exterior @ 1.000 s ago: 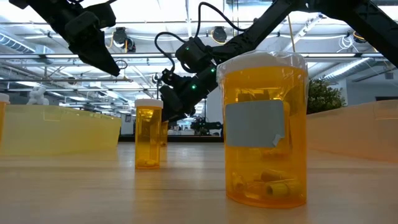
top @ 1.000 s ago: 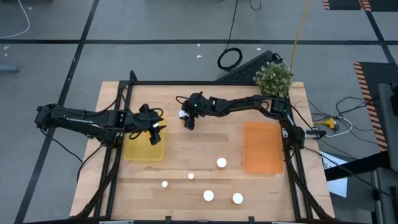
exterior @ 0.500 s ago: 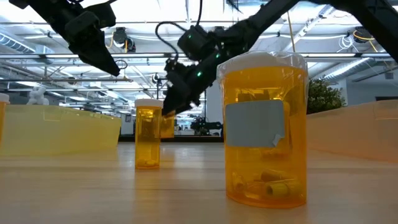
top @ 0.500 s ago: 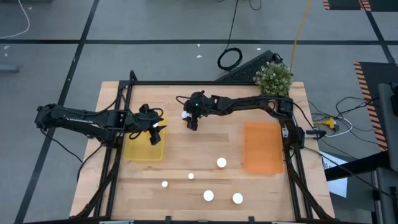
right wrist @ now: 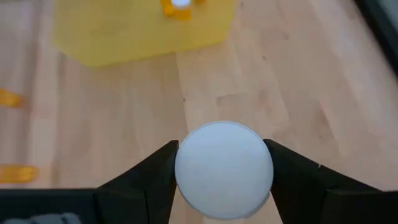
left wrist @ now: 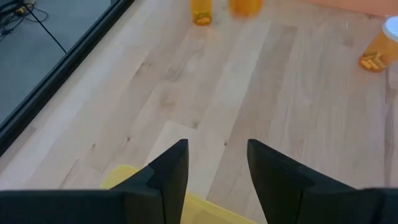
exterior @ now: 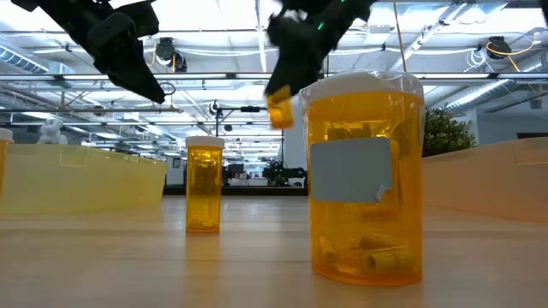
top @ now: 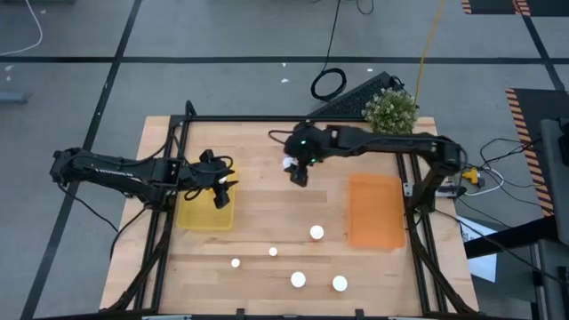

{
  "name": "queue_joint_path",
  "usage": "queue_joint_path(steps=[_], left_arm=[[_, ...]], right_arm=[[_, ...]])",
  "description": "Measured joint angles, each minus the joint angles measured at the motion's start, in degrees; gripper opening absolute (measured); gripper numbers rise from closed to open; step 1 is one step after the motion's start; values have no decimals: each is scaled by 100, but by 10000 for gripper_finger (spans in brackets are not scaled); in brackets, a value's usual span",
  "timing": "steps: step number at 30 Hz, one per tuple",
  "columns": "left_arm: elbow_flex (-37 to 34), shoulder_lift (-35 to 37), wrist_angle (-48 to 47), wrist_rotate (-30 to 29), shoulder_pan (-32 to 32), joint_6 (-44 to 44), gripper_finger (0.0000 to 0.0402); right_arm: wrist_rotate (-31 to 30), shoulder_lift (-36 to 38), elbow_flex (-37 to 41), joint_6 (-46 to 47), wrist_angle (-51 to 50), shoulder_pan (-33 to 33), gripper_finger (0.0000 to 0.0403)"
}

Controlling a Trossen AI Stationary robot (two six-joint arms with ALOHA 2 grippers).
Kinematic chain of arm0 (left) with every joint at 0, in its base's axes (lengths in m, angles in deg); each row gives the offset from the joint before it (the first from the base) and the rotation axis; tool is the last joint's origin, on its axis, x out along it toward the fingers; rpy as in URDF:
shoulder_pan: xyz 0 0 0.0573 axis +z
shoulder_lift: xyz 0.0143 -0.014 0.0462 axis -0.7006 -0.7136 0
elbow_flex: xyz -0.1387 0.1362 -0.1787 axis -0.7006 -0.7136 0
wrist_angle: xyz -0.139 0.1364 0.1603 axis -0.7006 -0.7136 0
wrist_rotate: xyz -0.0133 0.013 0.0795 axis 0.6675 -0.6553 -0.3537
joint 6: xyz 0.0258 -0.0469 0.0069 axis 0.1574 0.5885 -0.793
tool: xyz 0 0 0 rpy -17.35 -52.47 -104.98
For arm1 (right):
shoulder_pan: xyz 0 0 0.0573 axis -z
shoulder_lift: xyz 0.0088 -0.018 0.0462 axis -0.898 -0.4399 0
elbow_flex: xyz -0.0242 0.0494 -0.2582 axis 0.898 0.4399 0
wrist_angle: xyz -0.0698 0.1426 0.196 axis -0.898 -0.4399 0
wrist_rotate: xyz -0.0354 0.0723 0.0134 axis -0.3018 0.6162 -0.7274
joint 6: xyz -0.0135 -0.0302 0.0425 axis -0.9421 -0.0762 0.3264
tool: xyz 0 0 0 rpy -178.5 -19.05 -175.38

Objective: Pick and place medicine bottles into bin by pill shape (circle, oval)
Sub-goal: Put the large orange pill bottle into the orange bin

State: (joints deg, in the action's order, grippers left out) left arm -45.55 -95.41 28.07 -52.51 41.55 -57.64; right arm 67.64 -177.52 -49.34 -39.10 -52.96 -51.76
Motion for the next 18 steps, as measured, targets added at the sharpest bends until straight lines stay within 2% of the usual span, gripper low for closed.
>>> queue_joint_path(steps=[6,13,18], left_arm=[[0,1,60,0,-20,-6,168],[0,2,337,2,-22,-45,168],[0,2,381,2,-22,-48,168]], right_arm=[[-49,1194,441,429,-554,-236,217],[-878,2702,1533,1054,-550,-570,218],[-1078,3622,2214,1321,-543,-684,219]])
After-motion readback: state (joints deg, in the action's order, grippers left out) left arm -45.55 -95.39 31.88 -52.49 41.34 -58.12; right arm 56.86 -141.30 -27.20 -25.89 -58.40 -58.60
